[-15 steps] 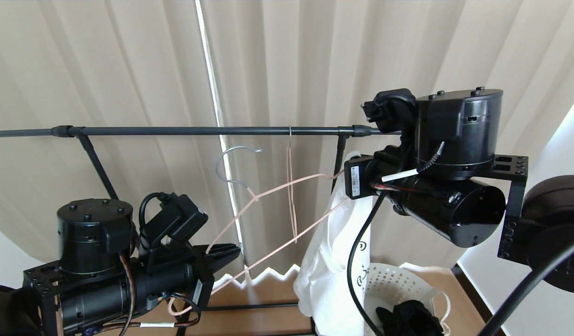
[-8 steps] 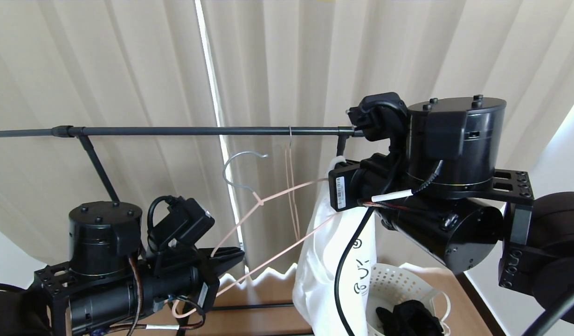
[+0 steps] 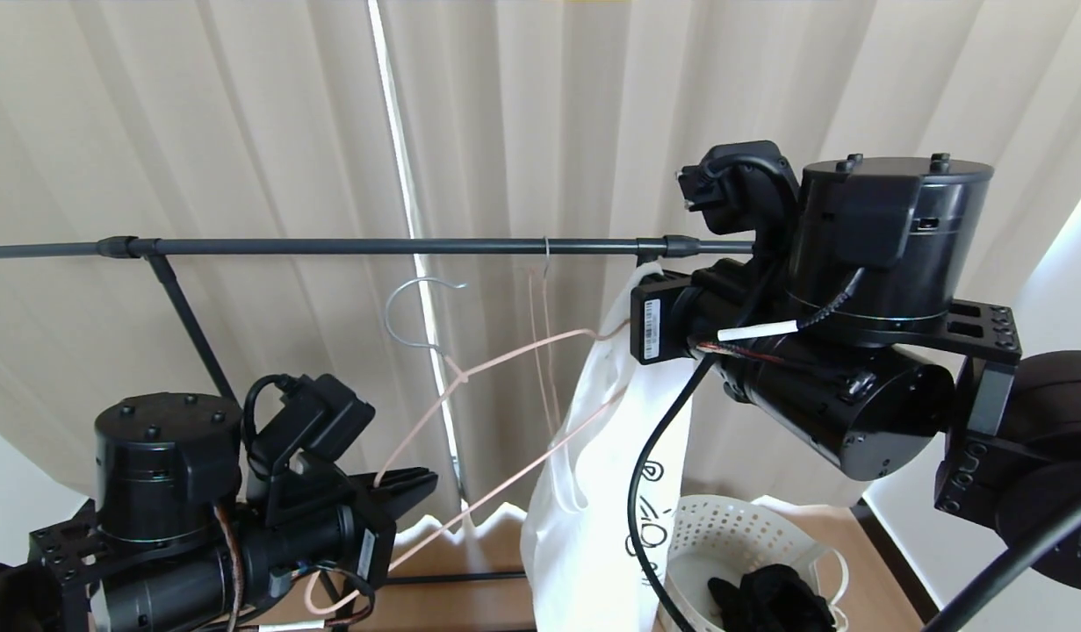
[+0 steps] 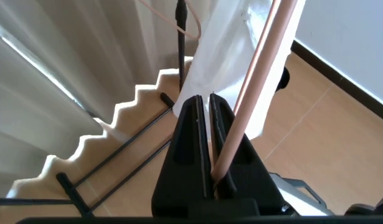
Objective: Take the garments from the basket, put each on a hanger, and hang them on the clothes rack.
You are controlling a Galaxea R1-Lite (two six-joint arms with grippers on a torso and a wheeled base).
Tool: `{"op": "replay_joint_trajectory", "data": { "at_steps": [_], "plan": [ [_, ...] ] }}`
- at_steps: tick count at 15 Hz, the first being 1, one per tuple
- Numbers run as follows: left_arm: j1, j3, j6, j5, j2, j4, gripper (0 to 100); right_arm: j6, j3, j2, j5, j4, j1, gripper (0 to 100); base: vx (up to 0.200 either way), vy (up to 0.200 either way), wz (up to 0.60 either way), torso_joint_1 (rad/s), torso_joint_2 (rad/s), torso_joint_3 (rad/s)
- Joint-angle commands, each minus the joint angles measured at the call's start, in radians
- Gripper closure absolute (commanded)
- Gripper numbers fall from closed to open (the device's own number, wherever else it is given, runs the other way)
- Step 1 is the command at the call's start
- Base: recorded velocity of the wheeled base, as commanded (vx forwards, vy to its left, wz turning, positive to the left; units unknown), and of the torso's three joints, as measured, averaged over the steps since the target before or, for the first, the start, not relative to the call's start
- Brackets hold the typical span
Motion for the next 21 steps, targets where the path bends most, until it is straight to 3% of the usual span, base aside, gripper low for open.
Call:
{"op": "replay_joint_trajectory", "data": {
  "at_steps": [1,12,21],
  "plan": [
    [-0.007,0.001,-0.019,0.011,-0.012,0.002,100,-0.001,0.003,0.003,-0.002,-0.005,-0.001,100,0.000,0.000,0.00,0.000,0.00,0.000],
    [-0.076,-0.065,-0.036,0.039,0.084,-0.001,100,0.007,0.011,0.017,-0.029,-0.022,0.134,100,0.000,0.000,0.00,0.000,0.00,0.000],
    [-0.091,-0.066,-0.031,0.045,0.089,-0.001,100,-0.002,0.039,0.005,-0.040,-0.232,0.238,100,0.000,0.000,0.00,0.000,0.00,0.000]
  ]
}}
